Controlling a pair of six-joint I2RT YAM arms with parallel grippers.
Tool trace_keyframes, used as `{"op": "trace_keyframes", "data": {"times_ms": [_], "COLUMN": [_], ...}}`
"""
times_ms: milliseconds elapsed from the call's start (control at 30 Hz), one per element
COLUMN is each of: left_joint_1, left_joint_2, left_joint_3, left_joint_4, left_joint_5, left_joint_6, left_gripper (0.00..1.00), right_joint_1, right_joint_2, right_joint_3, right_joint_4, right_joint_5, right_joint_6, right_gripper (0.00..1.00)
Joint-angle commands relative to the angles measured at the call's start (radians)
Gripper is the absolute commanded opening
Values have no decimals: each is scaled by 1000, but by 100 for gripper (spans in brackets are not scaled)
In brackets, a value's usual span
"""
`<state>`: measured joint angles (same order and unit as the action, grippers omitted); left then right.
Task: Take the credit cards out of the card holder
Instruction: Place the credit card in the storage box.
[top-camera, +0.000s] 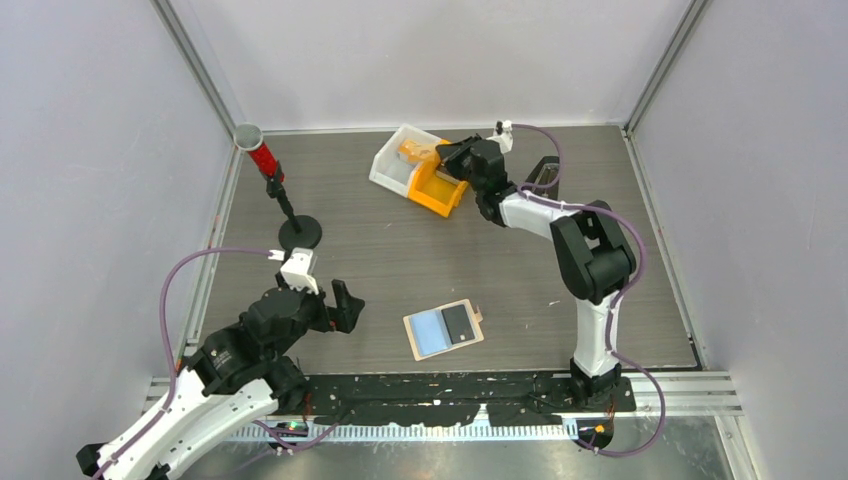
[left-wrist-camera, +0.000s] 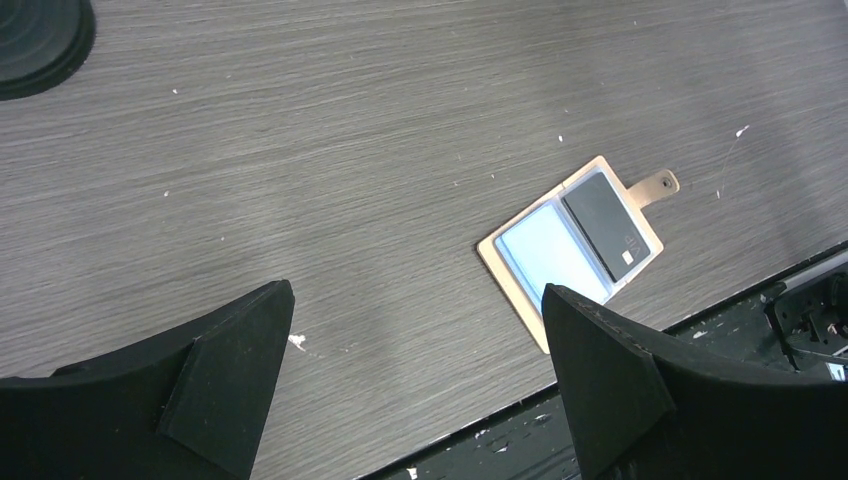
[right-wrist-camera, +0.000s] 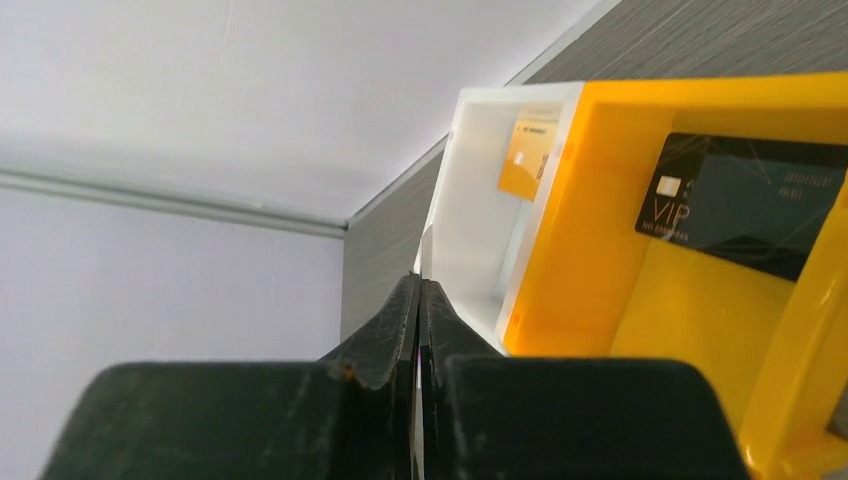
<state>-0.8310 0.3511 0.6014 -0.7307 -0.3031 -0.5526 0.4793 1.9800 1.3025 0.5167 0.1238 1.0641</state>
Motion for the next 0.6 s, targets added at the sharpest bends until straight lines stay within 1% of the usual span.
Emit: {"op": "trace_keyframes", "data": {"times_ms": [0, 367, 567], "left_joint_1": [0, 0, 0], "left_joint_2": [-10, -7, -5], "left_joint_3": [4, -10, -15], "left_joint_4": [18, 29, 45], "left_joint_5": [-30, -35, -36], "left_joint_6": [-15, -17, -8], "left_gripper": [99, 99, 99], "right_joint_1": [0, 9, 28], "right_joint_2": [61, 204, 272], "right_joint_3": [110, 278, 395], "right_joint_4": [52, -46, -110], "right_joint_5": [128, 247, 276], "right_joint_6": [64, 81, 81], "right_gripper": [5, 5, 5]}}
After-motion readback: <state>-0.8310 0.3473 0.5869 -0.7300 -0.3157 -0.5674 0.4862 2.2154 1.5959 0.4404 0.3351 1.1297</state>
